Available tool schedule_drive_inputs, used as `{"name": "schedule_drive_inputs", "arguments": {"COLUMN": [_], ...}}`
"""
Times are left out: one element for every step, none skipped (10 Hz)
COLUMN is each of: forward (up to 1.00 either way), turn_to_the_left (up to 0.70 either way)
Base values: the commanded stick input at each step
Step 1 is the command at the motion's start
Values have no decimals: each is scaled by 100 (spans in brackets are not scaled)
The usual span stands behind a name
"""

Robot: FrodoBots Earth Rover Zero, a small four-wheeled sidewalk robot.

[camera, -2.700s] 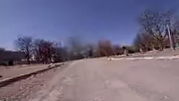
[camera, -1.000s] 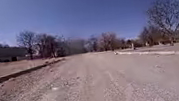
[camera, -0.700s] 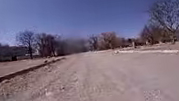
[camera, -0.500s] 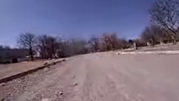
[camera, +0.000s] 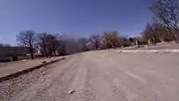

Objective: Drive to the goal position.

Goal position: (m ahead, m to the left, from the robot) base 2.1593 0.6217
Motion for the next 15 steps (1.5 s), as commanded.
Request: {"name": "schedule_drive_inputs", "arguments": {"forward": [100,100,100,100,100,100,100,100,100,100,100,100,100,100,100], "turn_to_the_left": [0,0,0,0,0,0,0,0,0,0,0,0,0,0,0]}}
